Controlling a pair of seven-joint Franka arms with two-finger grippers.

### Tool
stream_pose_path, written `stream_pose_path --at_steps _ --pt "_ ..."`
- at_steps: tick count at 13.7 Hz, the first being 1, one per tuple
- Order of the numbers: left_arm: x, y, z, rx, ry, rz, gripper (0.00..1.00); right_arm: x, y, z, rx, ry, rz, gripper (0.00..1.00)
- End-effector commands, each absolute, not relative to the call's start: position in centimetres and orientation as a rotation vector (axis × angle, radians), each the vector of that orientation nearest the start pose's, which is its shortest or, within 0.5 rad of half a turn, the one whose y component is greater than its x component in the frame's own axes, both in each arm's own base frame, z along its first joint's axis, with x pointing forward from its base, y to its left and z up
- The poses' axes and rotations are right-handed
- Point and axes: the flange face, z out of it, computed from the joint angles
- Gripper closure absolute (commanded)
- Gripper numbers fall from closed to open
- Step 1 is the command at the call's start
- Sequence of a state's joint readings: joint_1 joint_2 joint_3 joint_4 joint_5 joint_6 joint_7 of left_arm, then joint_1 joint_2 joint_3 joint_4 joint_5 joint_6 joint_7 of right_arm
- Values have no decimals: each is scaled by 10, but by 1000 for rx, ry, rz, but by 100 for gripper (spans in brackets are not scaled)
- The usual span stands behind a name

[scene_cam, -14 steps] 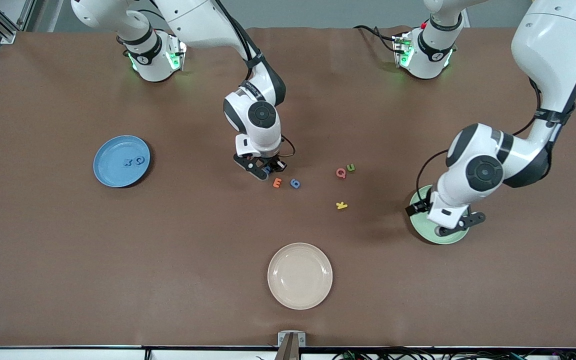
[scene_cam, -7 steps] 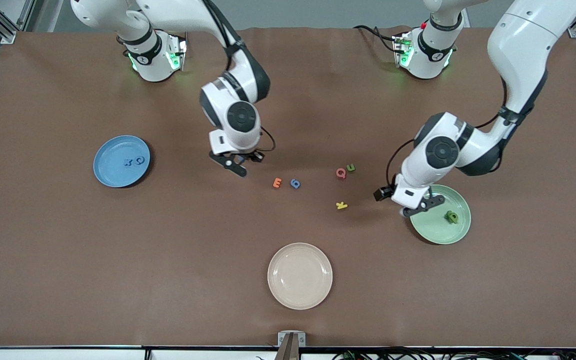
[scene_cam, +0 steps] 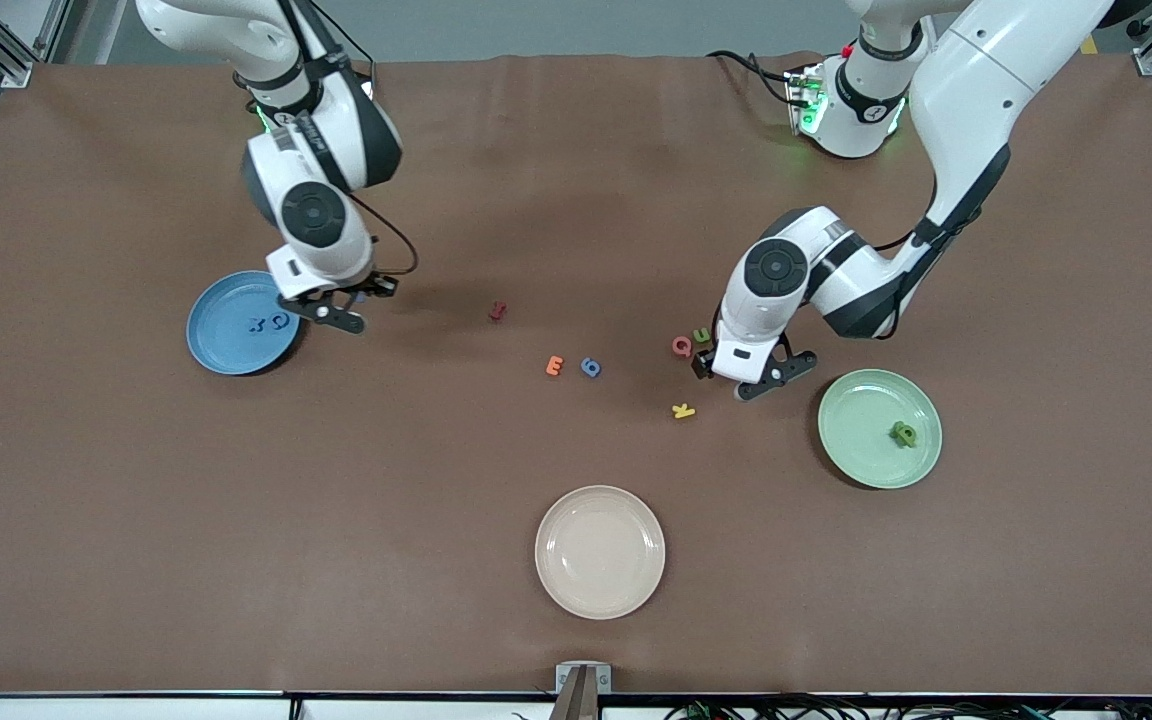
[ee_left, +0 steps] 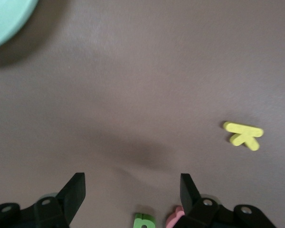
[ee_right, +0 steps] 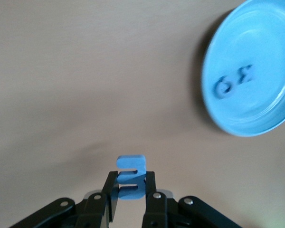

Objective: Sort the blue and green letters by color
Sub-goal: 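Drop the blue E on the blue plate while the left gripper grasps green n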

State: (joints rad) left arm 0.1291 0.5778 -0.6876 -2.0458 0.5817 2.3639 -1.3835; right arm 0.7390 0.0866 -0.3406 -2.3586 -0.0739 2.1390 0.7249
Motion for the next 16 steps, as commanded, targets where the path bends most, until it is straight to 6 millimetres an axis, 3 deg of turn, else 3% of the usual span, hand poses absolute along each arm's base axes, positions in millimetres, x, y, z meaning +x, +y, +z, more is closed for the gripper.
stream_pose_path --at_steps 1,4,6,9,10,12,13,16 --pt "491 -304 189 -2996 -712 -13 12 439 116 281 -3292 370 392 99" --pt "479 -307 182 -2986 -701 0 14 450 23 283 -3231 315 486 98" --pt "469 -313 178 -2980 -706 9 14 450 -23 282 -3196 256 504 98" --pt "460 -320 175 -2982 -710 16 15 447 -63 279 -3162 206 510 96" --pt "458 -320 174 -2980 -707 18 17 446 -64 279 -3159 214 512 84" --pt "452 -319 171 -2983 -700 26 19 446 -66 279 -3152 229 513 14" --pt "451 -319 170 -2987 -700 27 19 446 -65 279 -3141 241 513 0" --pt "446 -319 168 -2981 -713 36 23 447 -57 279 -3094 289 506 0"
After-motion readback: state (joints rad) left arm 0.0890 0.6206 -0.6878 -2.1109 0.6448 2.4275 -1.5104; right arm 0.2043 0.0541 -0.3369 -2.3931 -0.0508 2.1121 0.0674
